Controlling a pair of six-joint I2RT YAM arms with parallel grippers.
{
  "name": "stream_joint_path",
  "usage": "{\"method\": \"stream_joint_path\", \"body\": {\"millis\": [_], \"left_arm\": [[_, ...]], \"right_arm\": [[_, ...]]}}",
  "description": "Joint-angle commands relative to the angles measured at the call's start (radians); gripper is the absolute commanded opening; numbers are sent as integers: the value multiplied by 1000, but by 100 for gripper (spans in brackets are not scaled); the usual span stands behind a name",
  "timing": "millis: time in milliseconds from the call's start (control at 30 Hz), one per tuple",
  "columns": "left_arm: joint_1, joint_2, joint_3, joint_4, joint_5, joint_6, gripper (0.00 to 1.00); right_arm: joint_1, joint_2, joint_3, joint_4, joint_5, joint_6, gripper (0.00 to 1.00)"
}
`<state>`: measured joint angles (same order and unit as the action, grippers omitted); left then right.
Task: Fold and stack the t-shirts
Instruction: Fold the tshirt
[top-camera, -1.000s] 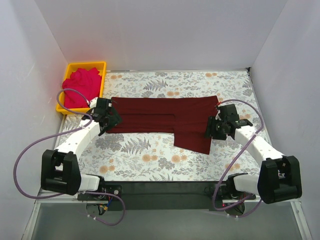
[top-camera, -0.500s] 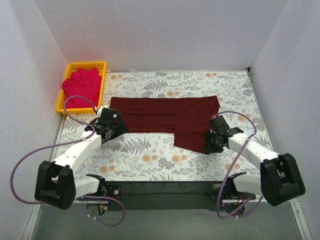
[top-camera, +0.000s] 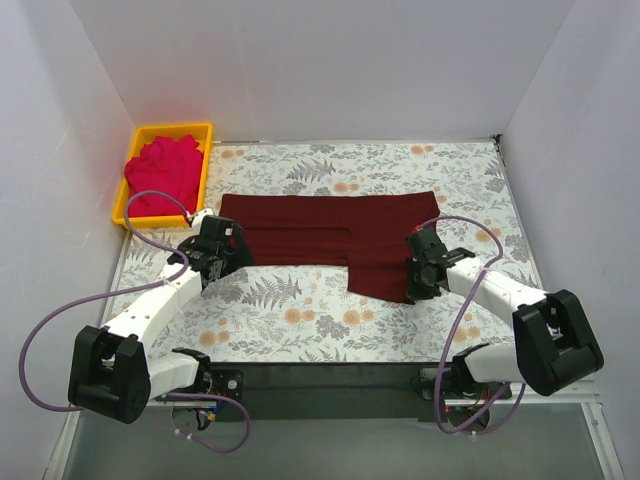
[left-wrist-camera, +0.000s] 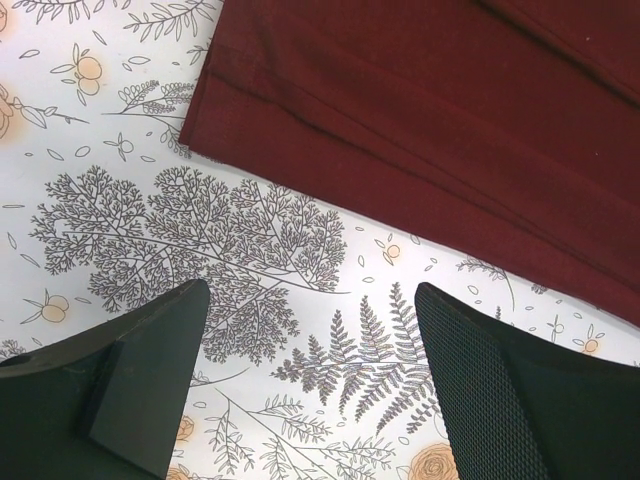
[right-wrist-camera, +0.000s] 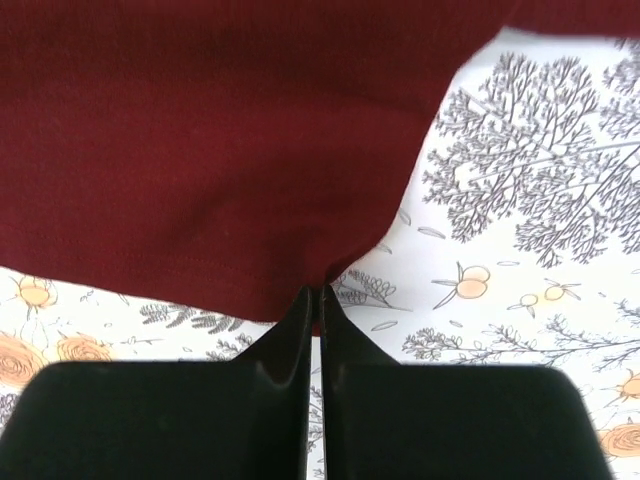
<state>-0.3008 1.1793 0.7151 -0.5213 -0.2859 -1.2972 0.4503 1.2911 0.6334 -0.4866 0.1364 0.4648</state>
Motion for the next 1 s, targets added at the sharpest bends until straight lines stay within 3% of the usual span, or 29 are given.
{"method": "stream_joint_path", "body": {"millis": [0,433,967], "left_arm": [[2,-26,0,12,-42,10,83],[3,-6,7,-6,-82,1,84],[6,9,7,-5,-91,-2,83]], "right_arm": [[2,45,119,-4,64,-25,1],[-124,361,572,8,2,-132,1],[-202,603,870,54,-64,-235,1]]}}
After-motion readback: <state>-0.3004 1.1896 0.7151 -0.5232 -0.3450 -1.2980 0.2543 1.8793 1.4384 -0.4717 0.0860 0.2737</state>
